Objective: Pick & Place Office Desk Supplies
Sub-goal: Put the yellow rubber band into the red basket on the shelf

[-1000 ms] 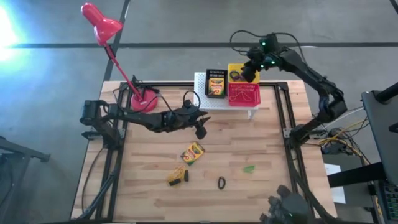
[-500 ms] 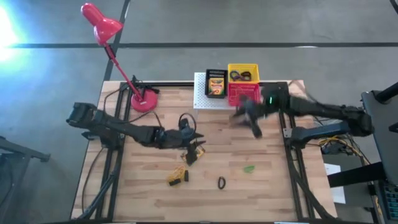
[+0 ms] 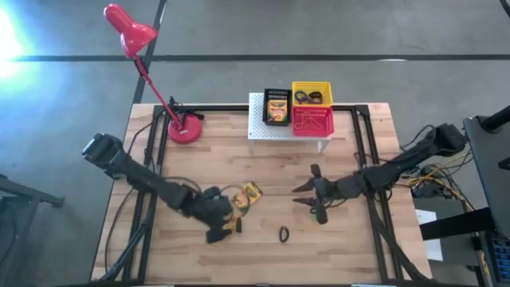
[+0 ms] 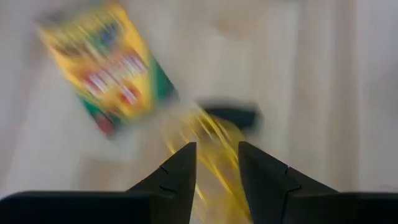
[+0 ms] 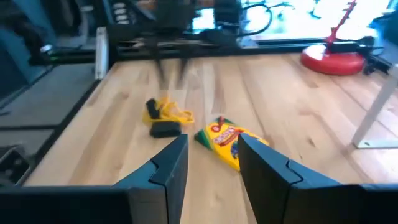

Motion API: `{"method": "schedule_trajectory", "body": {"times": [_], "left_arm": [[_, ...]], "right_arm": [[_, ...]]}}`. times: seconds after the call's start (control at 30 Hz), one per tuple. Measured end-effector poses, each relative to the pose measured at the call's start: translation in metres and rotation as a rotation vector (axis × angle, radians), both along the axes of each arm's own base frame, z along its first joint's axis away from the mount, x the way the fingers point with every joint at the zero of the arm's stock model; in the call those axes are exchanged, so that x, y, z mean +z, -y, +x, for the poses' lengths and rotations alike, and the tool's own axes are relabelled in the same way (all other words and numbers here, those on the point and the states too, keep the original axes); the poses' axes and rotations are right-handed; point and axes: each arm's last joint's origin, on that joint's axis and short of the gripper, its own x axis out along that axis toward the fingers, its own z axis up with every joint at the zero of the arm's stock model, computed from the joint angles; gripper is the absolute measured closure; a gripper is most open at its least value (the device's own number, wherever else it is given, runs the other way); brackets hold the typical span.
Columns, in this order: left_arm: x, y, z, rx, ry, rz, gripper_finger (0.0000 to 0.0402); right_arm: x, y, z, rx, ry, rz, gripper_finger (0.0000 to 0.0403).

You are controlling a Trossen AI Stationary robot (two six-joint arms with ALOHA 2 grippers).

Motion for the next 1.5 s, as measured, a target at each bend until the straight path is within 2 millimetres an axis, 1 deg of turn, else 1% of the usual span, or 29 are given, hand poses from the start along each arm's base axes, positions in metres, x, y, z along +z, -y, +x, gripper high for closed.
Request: {"method": "schedule_trajectory", "body": {"times": [0.13, 0.27, 0.33, 0.43, 0.5, 0.57, 0.7, 0.77, 0.87, 0.97, 1.07, 1.13, 1.23, 1.33, 1.43, 1.5], "left_arm": [[-0.001, 0.027, -0.017, -0.084, -0.017, -0.009, 0.0278], [-0.006, 0.048, -0.023, -0.122, 0.043, 0.031, 0.0278], [-0.011, 0.055, -0.019, -0.118, 0.078, 0.022, 0.0273], [-0.025, 0.059, -0.012, -0.098, 0.079, 0.026, 0.0260], [-0.036, 0.059, -0.008, -0.049, 0.059, 0.052, 0.0251], [-0.044, 0.058, -0.007, 0.015, 0.035, 0.037, 0.0244], [-0.051, 0.058, -0.006, 0.136, -0.011, -0.030, 0.0244], [-0.053, 0.056, -0.008, 0.178, -0.036, -0.038, 0.0253], [-0.054, 0.054, -0.011, 0.216, -0.055, -0.013, 0.0285], [-0.055, 0.051, -0.013, 0.226, -0.070, 0.026, 0.0326], [-0.055, 0.046, -0.011, 0.243, -0.080, 0.044, 0.0377], [-0.051, 0.040, -0.009, 0.265, -0.072, 0.051, 0.0393], [-0.038, 0.031, 0.000, 0.292, -0.030, 0.056, 0.0396], [-0.012, 0.017, 0.014, 0.265, 0.039, 0.087, 0.0398], [0.015, -0.004, 0.028, 0.232, 0.127, 0.170, 0.0399], [0.029, -0.020, 0.037, 0.207, 0.192, 0.217, 0.0399]], "right_arm": [[-0.012, -0.002, 0.003, -0.043, 0.033, 0.044, 0.0270], [-0.024, -0.003, 0.008, -0.050, 0.009, 0.029, 0.0275], [-0.027, -0.004, 0.012, -0.042, 0.000, -0.006, 0.0275], [-0.031, -0.004, 0.020, -0.045, -0.020, -0.048, 0.0274], [-0.032, -0.003, 0.026, -0.053, -0.026, -0.074, 0.0273], [-0.032, -0.002, 0.031, -0.056, -0.029, -0.099, 0.0275], [-0.033, 0.000, 0.040, -0.040, -0.039, -0.148, 0.0279], [-0.031, 0.002, 0.045, -0.016, -0.036, -0.162, 0.0280], [-0.030, 0.005, 0.050, 0.005, -0.038, -0.178, 0.0278], [-0.029, 0.009, 0.053, 0.012, -0.038, -0.183, 0.0277], [-0.031, 0.014, 0.056, -0.003, -0.048, -0.187, 0.0281], [-0.032, 0.017, 0.057, -0.017, -0.050, -0.187, 0.0283], [-0.037, 0.022, 0.058, -0.034, -0.072, -0.184, 0.0286], [-0.040, 0.024, 0.059, -0.050, -0.084, -0.166, 0.0289], [-0.042, 0.025, 0.059, -0.061, -0.091, -0.145, 0.0289], [-0.039, 0.026, 0.059, -0.113, -0.060, -0.088, 0.0289]]}}
